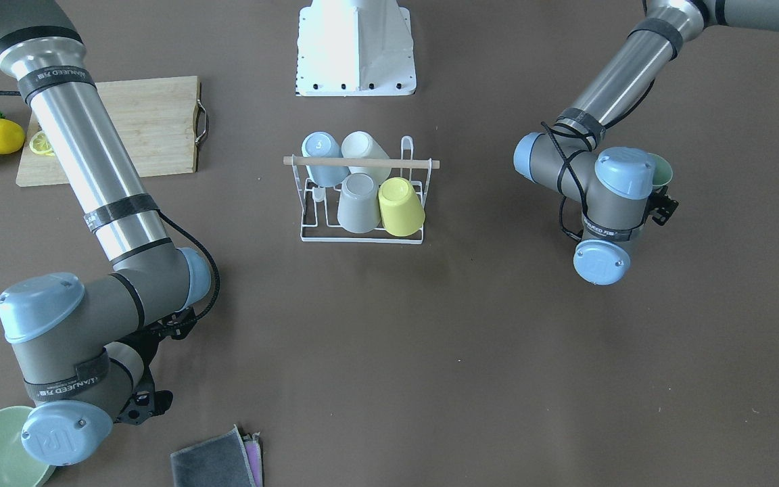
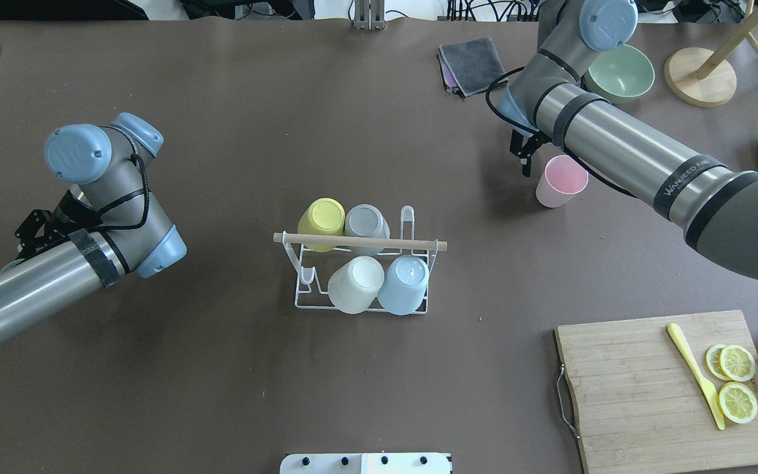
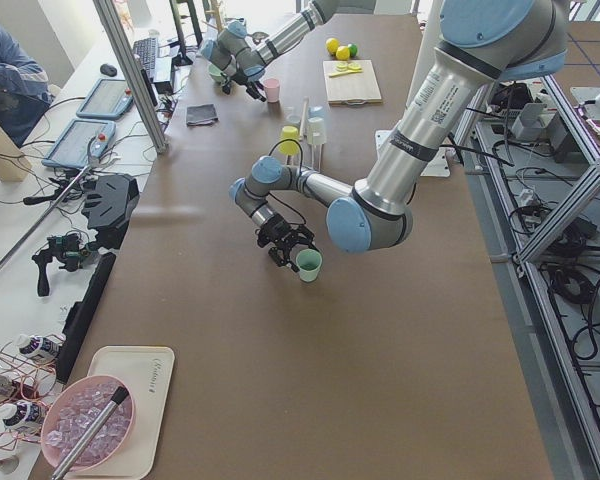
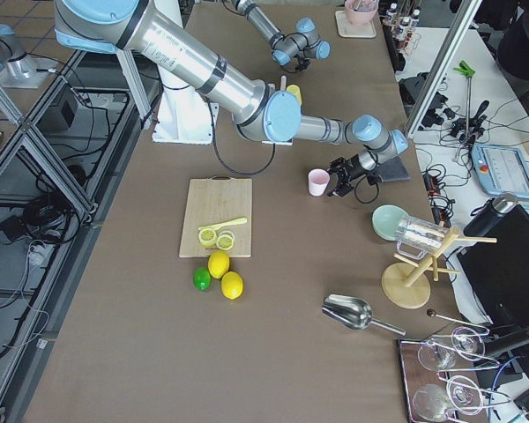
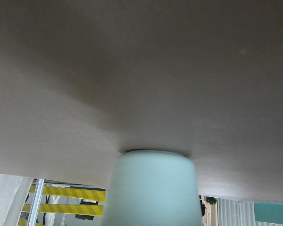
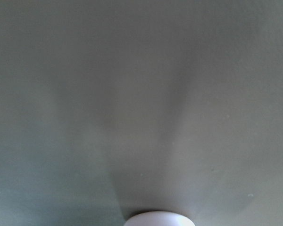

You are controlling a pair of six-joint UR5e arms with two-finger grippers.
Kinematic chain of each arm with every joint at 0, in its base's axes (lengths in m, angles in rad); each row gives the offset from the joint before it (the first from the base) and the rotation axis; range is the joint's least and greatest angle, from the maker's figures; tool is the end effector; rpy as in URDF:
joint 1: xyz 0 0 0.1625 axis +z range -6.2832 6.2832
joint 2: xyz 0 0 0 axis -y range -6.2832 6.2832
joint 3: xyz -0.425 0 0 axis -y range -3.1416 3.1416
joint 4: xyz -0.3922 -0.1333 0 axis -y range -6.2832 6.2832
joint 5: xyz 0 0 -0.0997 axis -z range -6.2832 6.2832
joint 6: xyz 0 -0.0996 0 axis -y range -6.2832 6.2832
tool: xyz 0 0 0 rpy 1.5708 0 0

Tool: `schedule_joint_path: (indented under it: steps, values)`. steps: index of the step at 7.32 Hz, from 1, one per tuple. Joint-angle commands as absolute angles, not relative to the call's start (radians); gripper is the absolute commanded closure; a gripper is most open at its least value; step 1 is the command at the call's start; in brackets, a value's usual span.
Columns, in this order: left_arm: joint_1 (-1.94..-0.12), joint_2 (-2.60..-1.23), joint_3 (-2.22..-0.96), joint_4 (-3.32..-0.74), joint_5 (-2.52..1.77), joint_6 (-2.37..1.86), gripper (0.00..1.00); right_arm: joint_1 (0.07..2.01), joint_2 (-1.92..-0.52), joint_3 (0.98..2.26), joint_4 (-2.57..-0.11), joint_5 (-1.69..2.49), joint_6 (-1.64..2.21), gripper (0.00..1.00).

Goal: Place cup on cup holder

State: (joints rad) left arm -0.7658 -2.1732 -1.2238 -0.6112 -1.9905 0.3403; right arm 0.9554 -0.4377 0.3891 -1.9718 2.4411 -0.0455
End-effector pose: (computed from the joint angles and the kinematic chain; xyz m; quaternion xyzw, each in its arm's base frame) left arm 0.3952 -0.5086 0.5475 -0.3733 0.1126 0.4371 0.8105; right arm -0.4374 -0.7177 0.4628 -0.3095 -0.3375 -0.1979 0.8667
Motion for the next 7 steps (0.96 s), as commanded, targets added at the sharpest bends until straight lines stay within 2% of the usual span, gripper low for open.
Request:
schedule_joint_path:
  steps: [1, 7]
  values:
    - [-0.764, -2.131, -1.268, -0.614, -1.99, 0.35, 0.02, 0.945, -0.433, 0.359, -2.005, 2.439, -0.087, 0.0]
    - [-0.765, -2.091, -1.302, -0.618, -1.985, 0.394, 0.02, 0.934, -0.4, 0.31, -2.077, 2.428, -0.118, 0.01]
